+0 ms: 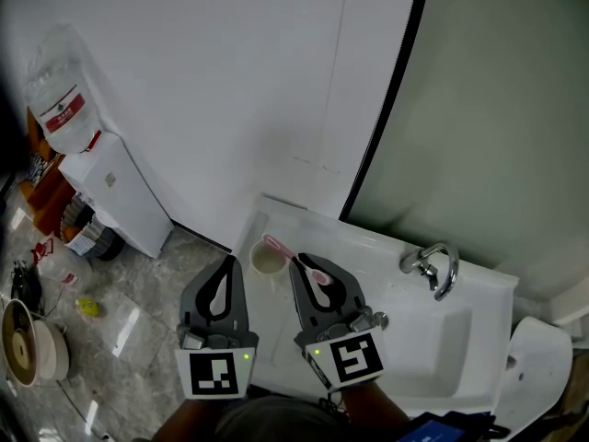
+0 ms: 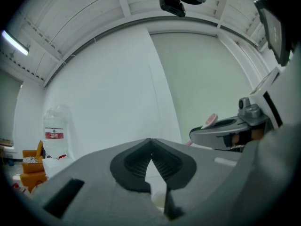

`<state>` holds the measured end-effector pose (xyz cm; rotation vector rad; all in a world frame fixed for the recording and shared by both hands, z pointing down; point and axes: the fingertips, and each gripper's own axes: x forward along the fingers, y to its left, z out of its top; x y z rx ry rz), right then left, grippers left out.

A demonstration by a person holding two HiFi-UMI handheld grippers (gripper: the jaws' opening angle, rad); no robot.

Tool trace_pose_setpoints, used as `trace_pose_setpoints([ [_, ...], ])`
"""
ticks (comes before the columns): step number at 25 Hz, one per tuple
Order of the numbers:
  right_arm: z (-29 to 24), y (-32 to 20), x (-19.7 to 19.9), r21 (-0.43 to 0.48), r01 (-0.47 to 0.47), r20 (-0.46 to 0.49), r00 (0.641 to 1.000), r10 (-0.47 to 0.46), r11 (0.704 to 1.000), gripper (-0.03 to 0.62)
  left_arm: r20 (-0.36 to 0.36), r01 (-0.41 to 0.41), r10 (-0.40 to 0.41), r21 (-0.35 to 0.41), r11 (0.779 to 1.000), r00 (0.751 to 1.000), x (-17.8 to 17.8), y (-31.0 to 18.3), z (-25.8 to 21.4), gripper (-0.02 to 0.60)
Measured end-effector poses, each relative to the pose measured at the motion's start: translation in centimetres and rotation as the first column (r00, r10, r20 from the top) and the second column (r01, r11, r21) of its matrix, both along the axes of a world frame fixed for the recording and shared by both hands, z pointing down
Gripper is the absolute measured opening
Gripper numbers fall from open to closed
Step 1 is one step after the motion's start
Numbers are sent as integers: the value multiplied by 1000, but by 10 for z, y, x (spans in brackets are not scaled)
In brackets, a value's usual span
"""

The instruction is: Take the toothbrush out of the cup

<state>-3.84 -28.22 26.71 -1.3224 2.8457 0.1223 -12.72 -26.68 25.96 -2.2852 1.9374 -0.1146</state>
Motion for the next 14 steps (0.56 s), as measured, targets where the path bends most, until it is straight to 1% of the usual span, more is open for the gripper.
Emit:
trace_pose_setpoints([
  [14, 2, -3, -3, -5, -17, -3, 1000, 17, 1000, 35, -3, -11, 11, 7, 1000, 1000, -5, -2, 1, 11],
])
